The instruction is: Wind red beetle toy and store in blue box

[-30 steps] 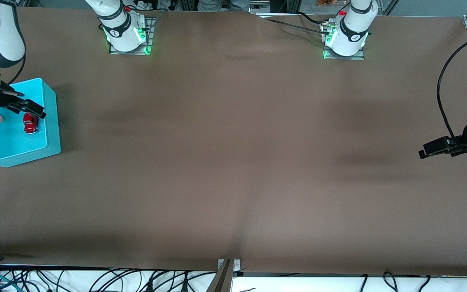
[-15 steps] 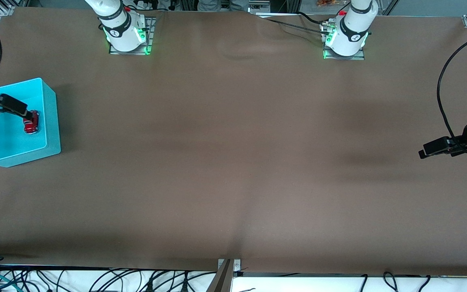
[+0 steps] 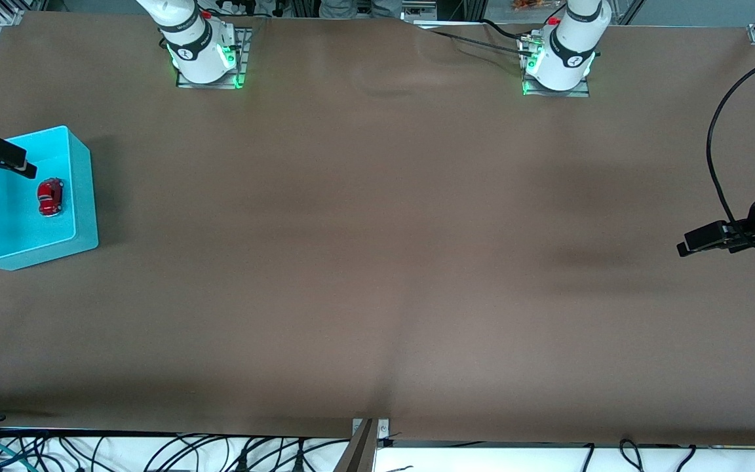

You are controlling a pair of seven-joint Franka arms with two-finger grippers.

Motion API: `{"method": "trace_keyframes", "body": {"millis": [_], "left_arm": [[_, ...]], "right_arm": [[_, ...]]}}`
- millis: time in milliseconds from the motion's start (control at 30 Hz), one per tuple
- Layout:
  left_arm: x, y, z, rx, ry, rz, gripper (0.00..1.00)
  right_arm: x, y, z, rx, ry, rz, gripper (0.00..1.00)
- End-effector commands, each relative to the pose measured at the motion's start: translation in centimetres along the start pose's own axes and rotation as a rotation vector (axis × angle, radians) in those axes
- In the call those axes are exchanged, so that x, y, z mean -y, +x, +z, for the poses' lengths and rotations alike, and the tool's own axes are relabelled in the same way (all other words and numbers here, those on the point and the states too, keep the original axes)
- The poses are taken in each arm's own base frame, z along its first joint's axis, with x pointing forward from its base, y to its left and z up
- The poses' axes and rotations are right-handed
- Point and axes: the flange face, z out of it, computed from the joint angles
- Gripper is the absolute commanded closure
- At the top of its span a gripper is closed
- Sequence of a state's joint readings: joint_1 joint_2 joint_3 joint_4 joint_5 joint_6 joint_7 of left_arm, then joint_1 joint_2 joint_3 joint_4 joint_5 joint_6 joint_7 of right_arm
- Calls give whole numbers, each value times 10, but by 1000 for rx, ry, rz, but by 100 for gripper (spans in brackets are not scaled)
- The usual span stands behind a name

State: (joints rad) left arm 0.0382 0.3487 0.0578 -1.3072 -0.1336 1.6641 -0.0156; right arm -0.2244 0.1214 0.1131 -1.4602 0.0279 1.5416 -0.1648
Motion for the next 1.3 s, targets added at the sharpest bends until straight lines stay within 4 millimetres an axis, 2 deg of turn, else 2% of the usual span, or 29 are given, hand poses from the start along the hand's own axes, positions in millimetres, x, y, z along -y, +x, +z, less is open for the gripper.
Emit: {"method": "trace_keyframes", "body": {"millis": [0,167,267,1268], "left_arm": [[3,-1,-5,5,20,14,0],[3,-1,-5,5,20,14,0],[3,-1,-5,5,20,14,0],[3,-1,-5,5,20,14,0]], "right_arm": [[16,-9,-21,-13,1,-51,0],[25,-10,-21,0,1,-63,0],[40,-7,-19,4,-14,-90,0],[40,-8,-20,8,-19,-98,0]]}}
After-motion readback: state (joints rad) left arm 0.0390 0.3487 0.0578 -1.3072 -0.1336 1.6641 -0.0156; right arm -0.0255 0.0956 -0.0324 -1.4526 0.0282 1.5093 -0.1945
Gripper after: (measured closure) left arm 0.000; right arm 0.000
